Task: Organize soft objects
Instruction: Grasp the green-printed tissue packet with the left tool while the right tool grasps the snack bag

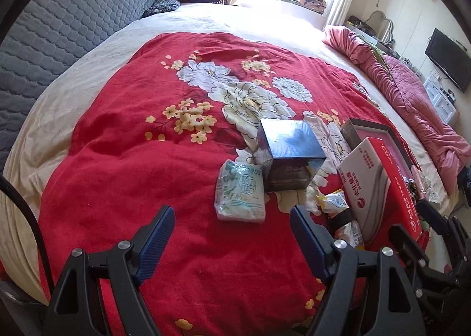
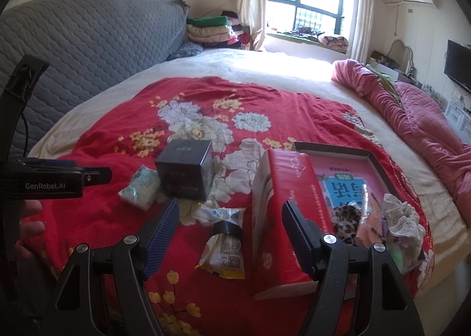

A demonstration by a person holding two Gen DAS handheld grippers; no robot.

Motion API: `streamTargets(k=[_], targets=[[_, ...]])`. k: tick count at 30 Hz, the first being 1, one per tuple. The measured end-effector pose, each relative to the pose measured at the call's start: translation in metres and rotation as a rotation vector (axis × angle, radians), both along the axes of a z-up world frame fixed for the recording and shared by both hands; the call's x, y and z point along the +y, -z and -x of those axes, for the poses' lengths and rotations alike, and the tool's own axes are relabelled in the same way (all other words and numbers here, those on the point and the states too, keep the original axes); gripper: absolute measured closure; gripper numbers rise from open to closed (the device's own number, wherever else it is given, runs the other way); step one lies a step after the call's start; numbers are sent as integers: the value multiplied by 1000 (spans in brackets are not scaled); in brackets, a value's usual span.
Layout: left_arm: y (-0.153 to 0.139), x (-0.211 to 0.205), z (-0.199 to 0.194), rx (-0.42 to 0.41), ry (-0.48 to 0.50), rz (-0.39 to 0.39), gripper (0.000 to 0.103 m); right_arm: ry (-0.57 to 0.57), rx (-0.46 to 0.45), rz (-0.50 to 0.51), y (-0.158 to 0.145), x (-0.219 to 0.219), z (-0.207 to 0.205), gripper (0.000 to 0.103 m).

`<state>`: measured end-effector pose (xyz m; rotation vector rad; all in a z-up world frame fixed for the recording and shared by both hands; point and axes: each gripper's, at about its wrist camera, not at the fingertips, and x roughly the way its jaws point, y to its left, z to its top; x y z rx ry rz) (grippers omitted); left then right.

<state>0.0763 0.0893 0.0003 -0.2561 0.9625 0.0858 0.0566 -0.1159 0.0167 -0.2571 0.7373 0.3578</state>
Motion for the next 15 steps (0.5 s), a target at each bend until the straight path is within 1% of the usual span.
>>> streamTargets(k=[4,6,9,11,14,15], targets=[[13,10,-7,4,-8,34,23,-11,58,111,31,25,-12,29],[19,12,-13,16,-4,43,23,-1,105,169,48,33,-20,29],[28,12,-22,31,5,45,23,22,161,223,70,38,-31,29],[36,11,-29,50,15,48,23,26,142,294,80,45,-32,29],[48,9,-39,76,23,63,23,8,130,340,88,54,-34,31],[52,10,-42,83,26,68,23,7,125,362,91,56,-35,36]])
